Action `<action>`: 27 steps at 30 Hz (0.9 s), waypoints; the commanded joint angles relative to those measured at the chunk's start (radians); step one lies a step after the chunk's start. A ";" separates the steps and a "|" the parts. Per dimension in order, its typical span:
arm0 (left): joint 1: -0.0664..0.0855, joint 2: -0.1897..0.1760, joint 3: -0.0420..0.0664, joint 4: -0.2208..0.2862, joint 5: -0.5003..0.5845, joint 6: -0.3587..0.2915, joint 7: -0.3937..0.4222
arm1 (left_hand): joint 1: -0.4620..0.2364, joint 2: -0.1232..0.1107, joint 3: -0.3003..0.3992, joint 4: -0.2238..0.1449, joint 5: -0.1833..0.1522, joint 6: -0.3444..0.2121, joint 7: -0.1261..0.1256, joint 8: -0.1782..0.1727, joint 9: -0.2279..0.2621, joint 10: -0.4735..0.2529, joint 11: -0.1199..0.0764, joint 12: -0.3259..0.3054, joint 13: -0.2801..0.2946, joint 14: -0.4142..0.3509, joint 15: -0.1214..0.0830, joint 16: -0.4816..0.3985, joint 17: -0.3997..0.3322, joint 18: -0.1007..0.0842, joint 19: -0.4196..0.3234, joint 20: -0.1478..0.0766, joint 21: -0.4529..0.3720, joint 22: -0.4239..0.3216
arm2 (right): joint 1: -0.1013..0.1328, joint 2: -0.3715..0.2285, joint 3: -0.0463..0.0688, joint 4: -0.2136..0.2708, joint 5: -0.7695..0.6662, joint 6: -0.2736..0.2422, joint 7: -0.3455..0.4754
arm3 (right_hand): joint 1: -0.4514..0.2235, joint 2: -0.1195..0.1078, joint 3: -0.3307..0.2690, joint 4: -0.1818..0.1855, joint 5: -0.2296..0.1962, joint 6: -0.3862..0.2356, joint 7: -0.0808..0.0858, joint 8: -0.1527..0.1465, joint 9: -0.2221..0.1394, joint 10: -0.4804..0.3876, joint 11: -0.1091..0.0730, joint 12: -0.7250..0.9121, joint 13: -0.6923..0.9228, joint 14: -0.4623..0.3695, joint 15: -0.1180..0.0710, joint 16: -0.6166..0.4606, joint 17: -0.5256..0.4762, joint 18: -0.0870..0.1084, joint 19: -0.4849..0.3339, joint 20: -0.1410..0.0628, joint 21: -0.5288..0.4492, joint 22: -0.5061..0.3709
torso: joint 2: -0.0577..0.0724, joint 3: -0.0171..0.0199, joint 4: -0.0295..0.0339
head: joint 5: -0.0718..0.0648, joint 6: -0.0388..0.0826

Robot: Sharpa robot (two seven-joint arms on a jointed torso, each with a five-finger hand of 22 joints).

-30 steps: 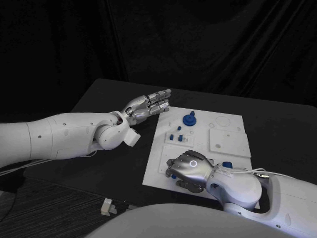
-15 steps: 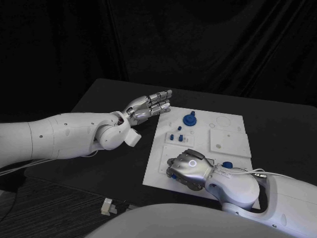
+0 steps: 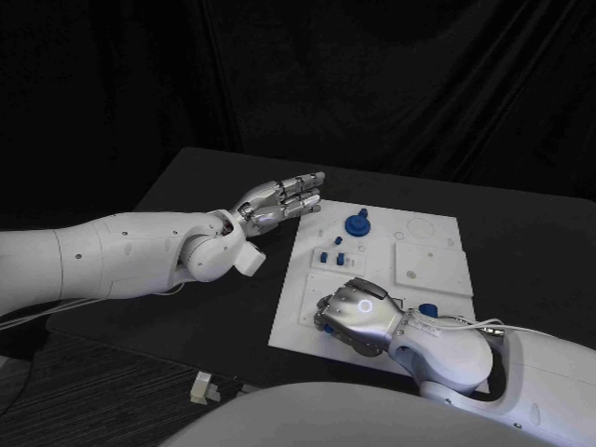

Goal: Assemble the parts on the task board

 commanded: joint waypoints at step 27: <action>-0.003 0.001 0.001 0.003 0.006 0.012 0.004 | 0.013 0.003 0.005 -0.004 0.013 0.008 0.004 0.006 0.002 0.000 -0.009 0.004 0.002 0.002 0.006 0.007 0.001 0.014 0.006 -0.001 0.005 0.001 | 0.058 -0.091 0.002 -0.003 0.782 -0.280 0.154 | 0.021 -0.046 0.084 0.110 -0.043 0.031 0.020 -0.031 0.084 0.052 -0.005 -0.584 -0.538 -0.014 -0.015 -0.065 -0.141 -0.005 0.008 -0.015 -0.014 0.092 | -0.001 0.0000 0.0000 | 0.016 0.000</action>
